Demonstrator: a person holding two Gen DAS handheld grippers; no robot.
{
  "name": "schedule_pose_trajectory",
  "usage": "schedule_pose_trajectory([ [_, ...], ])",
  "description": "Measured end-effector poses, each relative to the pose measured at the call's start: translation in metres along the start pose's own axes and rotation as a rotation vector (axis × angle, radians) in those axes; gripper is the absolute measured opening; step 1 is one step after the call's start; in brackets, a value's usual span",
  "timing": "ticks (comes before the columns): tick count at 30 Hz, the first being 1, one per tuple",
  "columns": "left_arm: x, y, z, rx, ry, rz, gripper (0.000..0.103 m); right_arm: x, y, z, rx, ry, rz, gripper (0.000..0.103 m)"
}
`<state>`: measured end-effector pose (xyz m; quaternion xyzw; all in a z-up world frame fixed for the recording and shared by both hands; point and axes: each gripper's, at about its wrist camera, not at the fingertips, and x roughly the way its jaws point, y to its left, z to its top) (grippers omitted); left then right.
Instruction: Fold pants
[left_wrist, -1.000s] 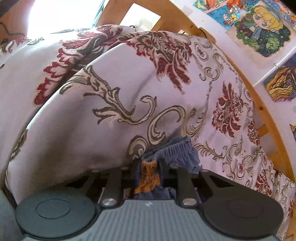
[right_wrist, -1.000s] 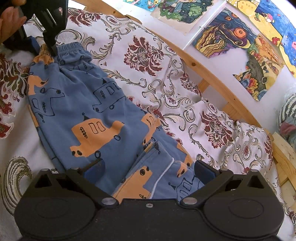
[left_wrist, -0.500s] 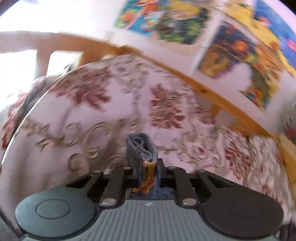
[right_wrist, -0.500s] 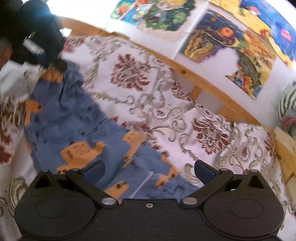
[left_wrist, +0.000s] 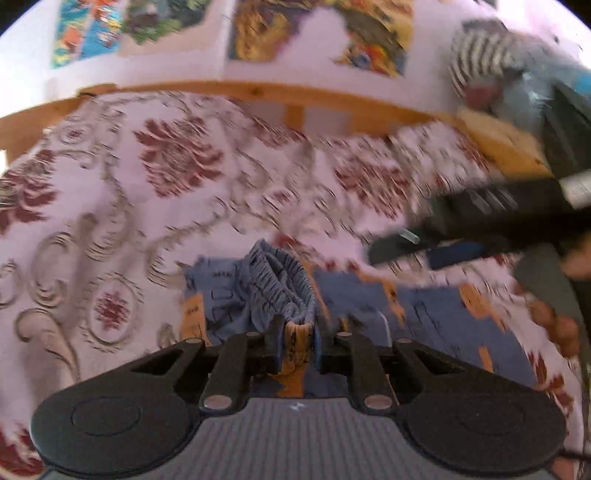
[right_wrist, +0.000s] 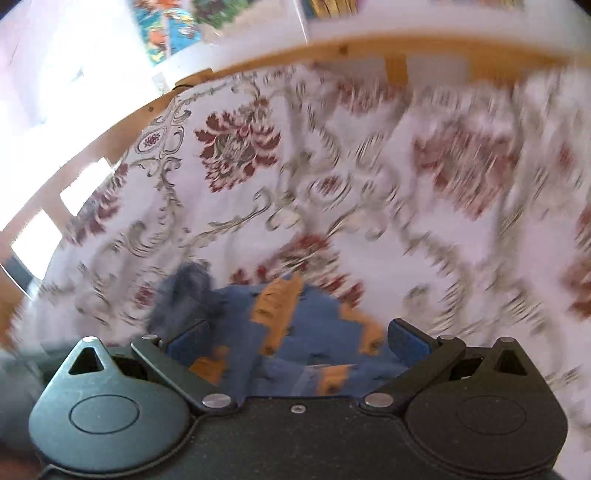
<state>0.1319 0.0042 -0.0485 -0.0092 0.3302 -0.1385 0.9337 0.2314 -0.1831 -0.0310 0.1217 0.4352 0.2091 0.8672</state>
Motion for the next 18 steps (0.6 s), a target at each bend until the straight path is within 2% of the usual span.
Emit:
schedule_pose_trajectory([
  [2, 0.005, -0.003, -0.003, 0.003, 0.031, -0.019, 0.018, 0.017, 0.001, 0.003, 0.041, 0.055, 0.054, 0.102],
  [7, 0.011, -0.004, -0.007, 0.008, 0.077, -0.028, 0.022, 0.059, 0.016, 0.010, 0.058, 0.135, 0.125, 0.091],
  [11, 0.009, -0.004, -0.006, 0.004, 0.072, -0.018, 0.039, 0.074, 0.026, 0.013, 0.034, 0.162, 0.128, 0.076],
  [14, 0.009, -0.005, -0.005, 0.018, 0.064, 0.005, 0.047, 0.076, 0.029, 0.013, 0.025, 0.169, 0.122, 0.052],
  [15, 0.009, -0.005, -0.005, 0.022, 0.066, 0.012, 0.050, 0.077, 0.030, 0.013, 0.023, 0.170, 0.117, 0.047],
  [18, 0.013, -0.006, -0.005, 0.029, 0.087, 0.016, 0.055, 0.075, 0.024, 0.012, 0.045, 0.164, 0.121, 0.041],
])
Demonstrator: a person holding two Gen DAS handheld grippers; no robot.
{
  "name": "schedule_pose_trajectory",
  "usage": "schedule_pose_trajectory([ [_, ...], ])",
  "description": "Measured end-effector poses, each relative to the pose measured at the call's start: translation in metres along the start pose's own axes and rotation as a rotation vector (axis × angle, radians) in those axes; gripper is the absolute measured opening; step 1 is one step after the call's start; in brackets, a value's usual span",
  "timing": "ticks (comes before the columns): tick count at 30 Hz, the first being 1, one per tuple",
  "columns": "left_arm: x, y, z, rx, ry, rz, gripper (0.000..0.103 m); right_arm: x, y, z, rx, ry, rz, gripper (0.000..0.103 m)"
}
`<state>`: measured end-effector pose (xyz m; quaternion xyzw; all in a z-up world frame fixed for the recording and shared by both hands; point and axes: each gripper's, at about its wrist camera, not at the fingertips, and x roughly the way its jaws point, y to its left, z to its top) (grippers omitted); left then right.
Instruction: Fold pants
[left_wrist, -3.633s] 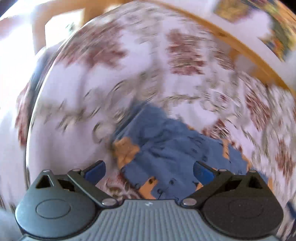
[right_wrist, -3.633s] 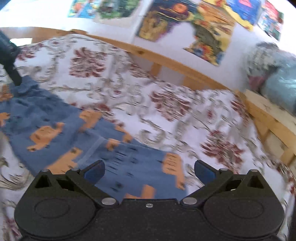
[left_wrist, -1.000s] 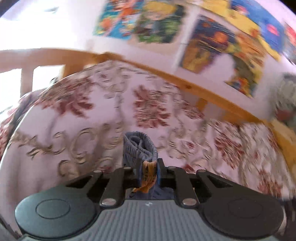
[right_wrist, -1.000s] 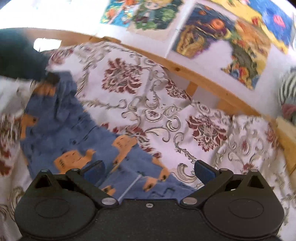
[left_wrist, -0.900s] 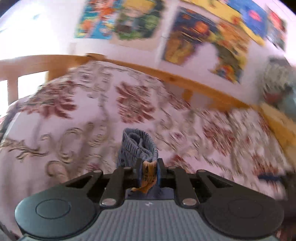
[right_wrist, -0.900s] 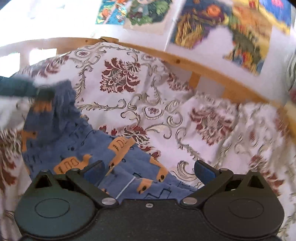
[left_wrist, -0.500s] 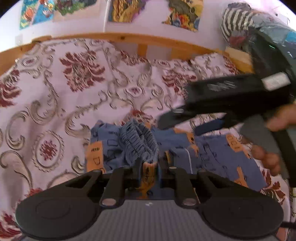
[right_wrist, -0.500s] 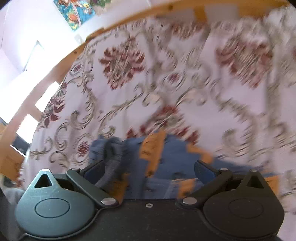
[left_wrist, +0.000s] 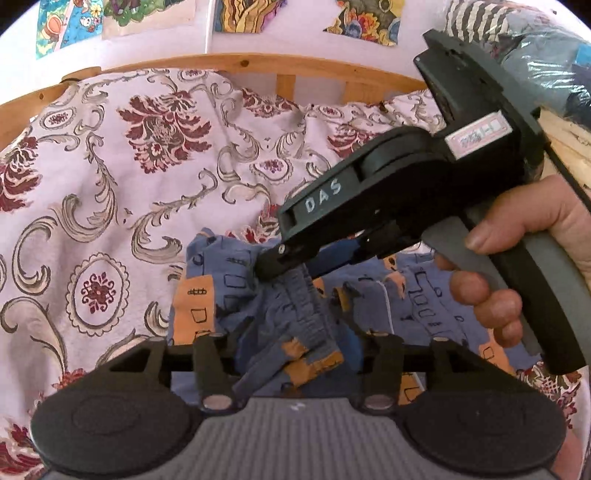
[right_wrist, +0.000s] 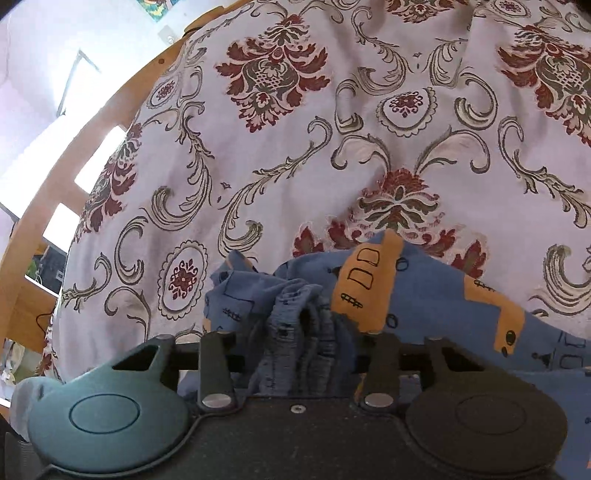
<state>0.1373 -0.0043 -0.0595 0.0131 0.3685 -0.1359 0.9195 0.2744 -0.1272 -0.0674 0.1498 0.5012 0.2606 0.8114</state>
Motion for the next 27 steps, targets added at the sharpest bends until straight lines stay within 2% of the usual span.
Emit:
schedule_pose_trajectory([
  [3, 0.006, -0.001, -0.001, 0.015, 0.033, -0.007, 0.052, -0.002, -0.005, -0.001, 0.029, -0.009, 0.011, 0.036],
  [5, 0.009, -0.001, -0.001, 0.015, 0.056, -0.019, 0.025, -0.002, -0.006, -0.003, 0.031, -0.013, 0.010, 0.032],
  [7, 0.009, 0.000, -0.002, 0.004, 0.056, -0.010, 0.011, -0.003, -0.006, -0.005, 0.029, -0.022, 0.010, 0.027],
  [10, 0.009, 0.005, -0.001, -0.026, 0.055, -0.014, 0.004, -0.007, -0.007, -0.008, 0.049, -0.043, 0.022, 0.021],
  [18, 0.001, 0.015, 0.000, -0.091, 0.052, -0.053, 0.003, -0.022, -0.001, -0.012, 0.078, -0.081, 0.049, 0.016],
  [27, -0.002, 0.014, -0.001, -0.083, 0.042, -0.061, 0.003, -0.022, -0.001, -0.015, 0.083, -0.086, 0.043, 0.016],
])
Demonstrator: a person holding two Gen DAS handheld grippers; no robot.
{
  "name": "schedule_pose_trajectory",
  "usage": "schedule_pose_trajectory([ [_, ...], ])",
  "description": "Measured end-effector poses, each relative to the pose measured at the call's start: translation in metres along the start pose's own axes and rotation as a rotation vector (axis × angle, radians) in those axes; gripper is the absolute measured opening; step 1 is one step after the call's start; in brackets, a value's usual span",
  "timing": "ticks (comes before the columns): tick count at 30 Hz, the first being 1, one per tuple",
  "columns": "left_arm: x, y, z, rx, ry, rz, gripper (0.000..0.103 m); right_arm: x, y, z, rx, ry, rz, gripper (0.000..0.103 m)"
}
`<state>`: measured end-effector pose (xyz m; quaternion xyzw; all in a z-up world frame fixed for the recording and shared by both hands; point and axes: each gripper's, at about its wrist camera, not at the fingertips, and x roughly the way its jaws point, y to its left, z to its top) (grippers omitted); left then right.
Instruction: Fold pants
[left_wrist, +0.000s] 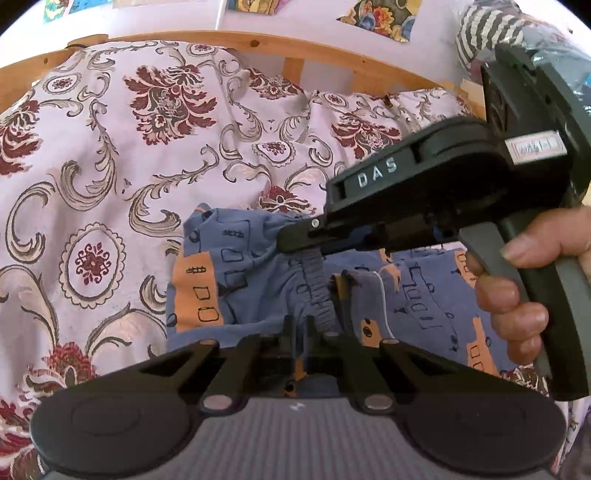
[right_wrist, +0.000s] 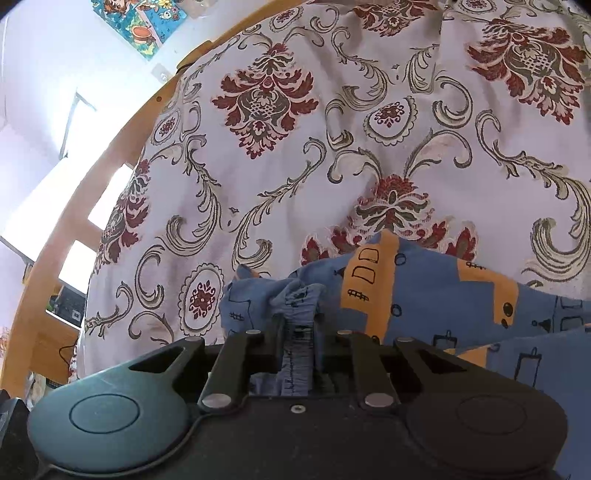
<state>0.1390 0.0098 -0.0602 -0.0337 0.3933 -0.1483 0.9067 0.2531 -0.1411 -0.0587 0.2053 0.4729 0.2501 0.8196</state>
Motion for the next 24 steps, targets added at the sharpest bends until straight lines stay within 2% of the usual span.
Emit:
schedule_pose_trajectory([
  [1, 0.000, 0.000, 0.000, 0.001, 0.001, -0.007, 0.011, 0.000, 0.000, 0.000, 0.001, 0.000, 0.002, 0.016],
  [2, -0.001, -0.001, -0.001, 0.007, 0.002, -0.002, 0.037, 0.001, -0.001, 0.000, 0.005, 0.002, 0.005, 0.016],
  [3, -0.003, -0.003, -0.001, 0.020, 0.000, 0.003, 0.055, 0.002, -0.002, 0.000, 0.009, 0.003, 0.008, 0.016],
  [4, -0.006, -0.006, -0.002, 0.040, -0.011, 0.017, 0.079, 0.004, -0.002, 0.000, 0.010, 0.004, 0.009, 0.016],
  [5, -0.009, -0.011, -0.003, 0.067, -0.029, 0.034, 0.086, 0.005, -0.003, 0.001, 0.011, 0.004, 0.010, 0.016],
  [7, -0.011, -0.021, -0.005, 0.134, -0.048, 0.059, 0.087, 0.007, -0.005, 0.001, 0.019, 0.008, 0.017, 0.016],
  [10, 0.003, -0.030, -0.007, 0.193, 0.023, 0.085, 0.086, 0.009, -0.008, 0.002, 0.025, 0.010, 0.022, 0.016],
  [12, 0.015, -0.028, -0.006, 0.185, 0.085, 0.128, 0.084, 0.009, -0.009, 0.002, 0.026, 0.012, 0.027, 0.016],
  [15, 0.020, -0.019, -0.006, 0.136, 0.121, 0.142, 0.077, 0.011, -0.011, 0.002, 0.033, 0.015, 0.036, 0.016],
  [20, 0.018, -0.013, -0.008, 0.110, 0.125, 0.156, 0.040, 0.014, -0.013, 0.001, 0.040, 0.014, 0.036, 0.016],
  [23, 0.013, -0.015, -0.008, 0.127, 0.106, 0.172, 0.024, 0.013, -0.013, 0.001, 0.044, 0.007, 0.037, 0.016],
  [24, 0.012, -0.015, -0.008, 0.132, 0.098, 0.171, 0.022, 0.013, -0.012, 0.000, 0.044, 0.005, 0.038, 0.016],
])
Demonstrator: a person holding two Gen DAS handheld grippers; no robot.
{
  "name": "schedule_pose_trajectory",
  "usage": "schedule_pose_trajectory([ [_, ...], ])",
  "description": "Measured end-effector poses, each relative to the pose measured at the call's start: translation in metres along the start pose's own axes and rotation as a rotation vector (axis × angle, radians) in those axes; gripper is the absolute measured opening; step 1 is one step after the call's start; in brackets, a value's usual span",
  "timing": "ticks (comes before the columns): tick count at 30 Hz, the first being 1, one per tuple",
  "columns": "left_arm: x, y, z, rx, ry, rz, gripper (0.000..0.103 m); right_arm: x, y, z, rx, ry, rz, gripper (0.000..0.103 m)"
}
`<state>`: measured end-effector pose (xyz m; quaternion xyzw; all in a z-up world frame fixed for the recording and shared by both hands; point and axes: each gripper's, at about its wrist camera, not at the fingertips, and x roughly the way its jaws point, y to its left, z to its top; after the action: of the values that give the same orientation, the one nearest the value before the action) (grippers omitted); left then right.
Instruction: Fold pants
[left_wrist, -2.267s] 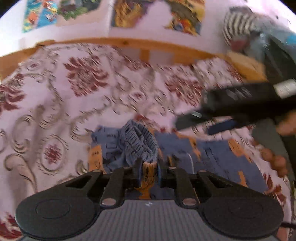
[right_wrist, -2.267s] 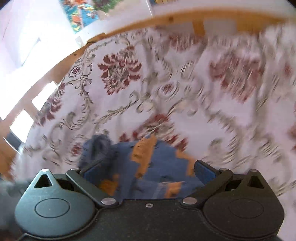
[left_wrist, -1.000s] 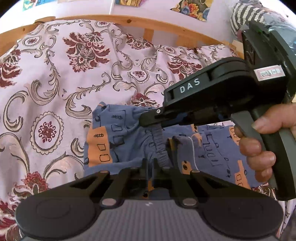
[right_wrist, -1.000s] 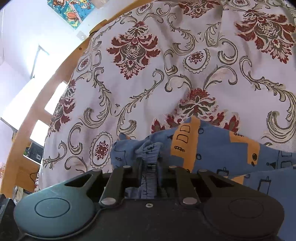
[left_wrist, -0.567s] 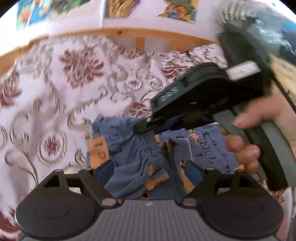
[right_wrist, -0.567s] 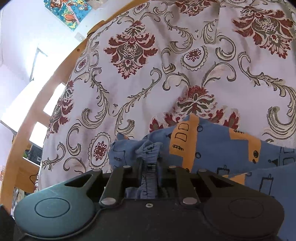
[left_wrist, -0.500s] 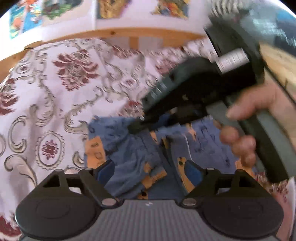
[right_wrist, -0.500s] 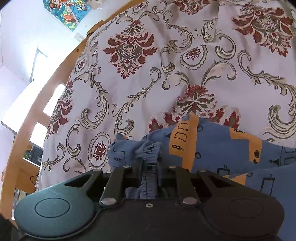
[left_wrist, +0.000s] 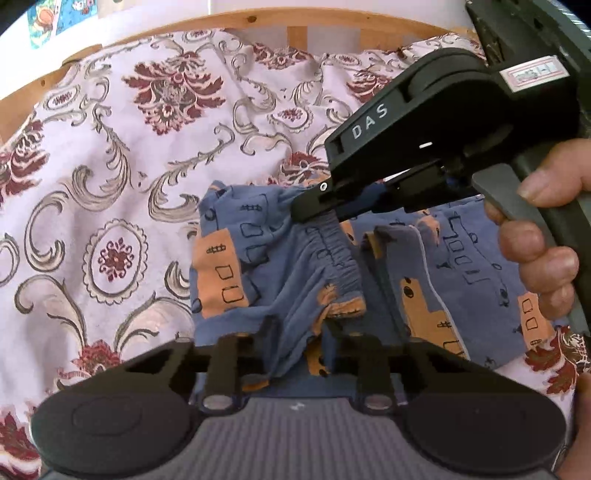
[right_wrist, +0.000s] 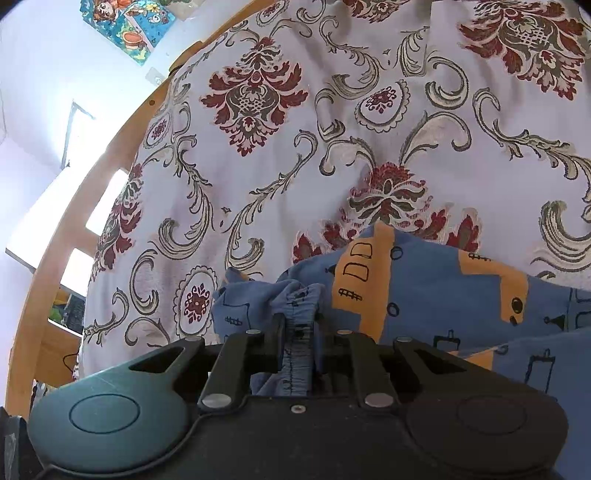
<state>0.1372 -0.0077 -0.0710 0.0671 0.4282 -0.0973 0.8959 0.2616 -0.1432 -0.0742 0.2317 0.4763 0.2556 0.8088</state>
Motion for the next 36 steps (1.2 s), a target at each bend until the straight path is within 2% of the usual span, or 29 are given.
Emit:
schedule_pose_trajectory([
  [2, -0.003, -0.002, 0.001, 0.015, -0.019, 0.000, 0.013, -0.002, 0.001, -0.001, 0.004, -0.007, 0.003, 0.016],
  [7, -0.013, -0.004, 0.001, 0.038, -0.089, -0.008, 0.006, -0.010, 0.005, 0.001, 0.017, -0.034, 0.008, 0.015],
  [12, -0.022, -0.004, 0.000, 0.032, -0.127, -0.050, 0.005, -0.025, 0.009, 0.001, 0.018, -0.063, 0.020, 0.014],
  [15, -0.028, -0.001, 0.001, 0.020, -0.135, -0.100, 0.005, -0.036, 0.011, 0.000, 0.016, -0.072, 0.021, 0.014],
  [22, -0.040, -0.010, 0.002, 0.044, -0.122, -0.194, 0.005, -0.066, 0.003, -0.007, 0.019, -0.083, 0.014, 0.014],
  [36, -0.038, -0.088, 0.014, 0.150, -0.098, -0.283, 0.005, -0.141, -0.049, -0.023, 0.044, -0.128, -0.062, 0.012],
])
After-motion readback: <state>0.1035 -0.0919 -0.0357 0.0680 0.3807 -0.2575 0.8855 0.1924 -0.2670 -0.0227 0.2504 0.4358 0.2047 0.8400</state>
